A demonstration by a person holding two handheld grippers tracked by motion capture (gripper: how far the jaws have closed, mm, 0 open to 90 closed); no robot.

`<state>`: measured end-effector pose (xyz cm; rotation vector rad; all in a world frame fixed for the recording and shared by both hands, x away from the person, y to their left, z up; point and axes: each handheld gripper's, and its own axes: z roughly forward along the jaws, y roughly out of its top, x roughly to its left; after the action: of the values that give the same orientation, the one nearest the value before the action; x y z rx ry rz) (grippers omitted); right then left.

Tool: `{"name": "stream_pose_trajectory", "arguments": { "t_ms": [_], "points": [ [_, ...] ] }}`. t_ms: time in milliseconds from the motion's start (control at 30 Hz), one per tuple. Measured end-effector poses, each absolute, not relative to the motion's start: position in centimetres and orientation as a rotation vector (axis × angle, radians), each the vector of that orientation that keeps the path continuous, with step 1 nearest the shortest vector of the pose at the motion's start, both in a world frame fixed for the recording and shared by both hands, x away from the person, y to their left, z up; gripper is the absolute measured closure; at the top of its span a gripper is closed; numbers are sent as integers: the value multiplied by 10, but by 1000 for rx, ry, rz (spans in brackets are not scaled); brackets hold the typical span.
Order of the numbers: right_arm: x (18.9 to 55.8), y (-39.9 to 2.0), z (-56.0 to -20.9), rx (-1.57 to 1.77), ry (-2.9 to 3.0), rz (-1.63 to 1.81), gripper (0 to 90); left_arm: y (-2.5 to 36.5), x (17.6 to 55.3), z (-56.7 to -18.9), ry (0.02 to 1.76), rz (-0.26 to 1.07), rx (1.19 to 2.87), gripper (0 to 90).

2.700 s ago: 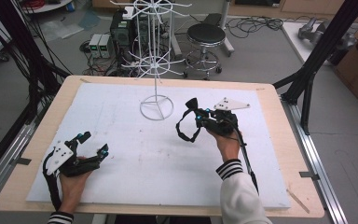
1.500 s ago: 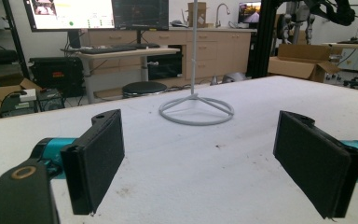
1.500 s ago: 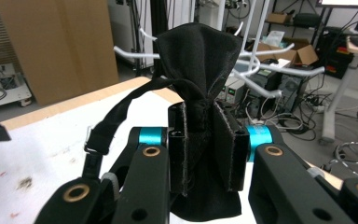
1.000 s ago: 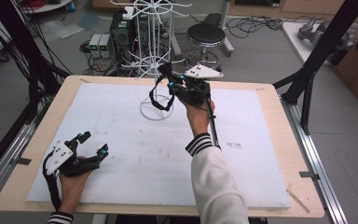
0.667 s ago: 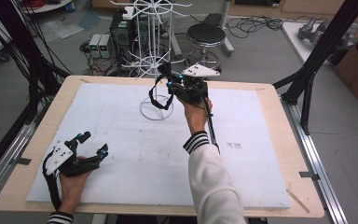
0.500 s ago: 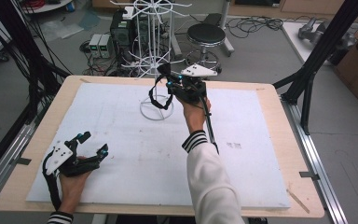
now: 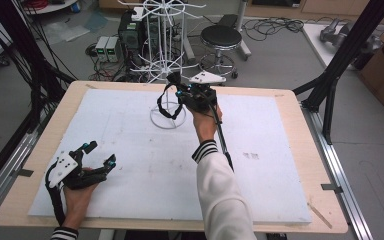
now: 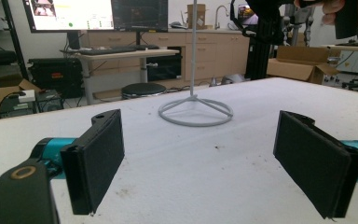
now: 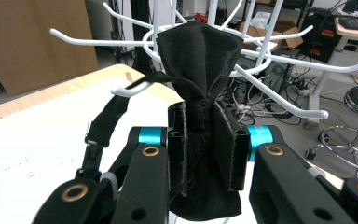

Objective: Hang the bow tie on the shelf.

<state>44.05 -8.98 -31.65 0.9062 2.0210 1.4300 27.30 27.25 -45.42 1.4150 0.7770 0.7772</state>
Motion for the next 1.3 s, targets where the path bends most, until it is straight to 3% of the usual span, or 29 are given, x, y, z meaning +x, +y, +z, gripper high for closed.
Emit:
{"name": "stream_pose_trajectory", "arguments": {
  "t_ms": [267, 300, 400, 433, 467, 667, 967, 1300],
  "points": [
    [440, -89, -319, 909, 2040, 1409, 717, 273, 273, -454, 774, 781, 1418, 165],
    [440, -89, -319, 905, 2051, 1391, 684, 273, 273, -454, 774, 781, 1418, 165],
    [437, -87, -325, 934, 2068, 1370, 454, 273, 273, -454, 775, 780, 1418, 166],
    [437, -87, -325, 934, 2068, 1370, 454, 272, 273, -454, 777, 778, 1414, 166],
    [434, -89, -330, 954, 2097, 1356, 335, 273, 273, -454, 779, 776, 1416, 165],
    [416, -103, -341, 968, 2113, 1359, 114, 273, 274, -454, 784, 773, 1422, 165],
    [376, -136, -348, 922, 2074, 1470, 93, 272, 273, -454, 777, 780, 1425, 165],
    [303, -199, -367, 867, 1944, 1541, 93, 272, 273, -454, 776, 782, 1426, 165]
  ]
}}
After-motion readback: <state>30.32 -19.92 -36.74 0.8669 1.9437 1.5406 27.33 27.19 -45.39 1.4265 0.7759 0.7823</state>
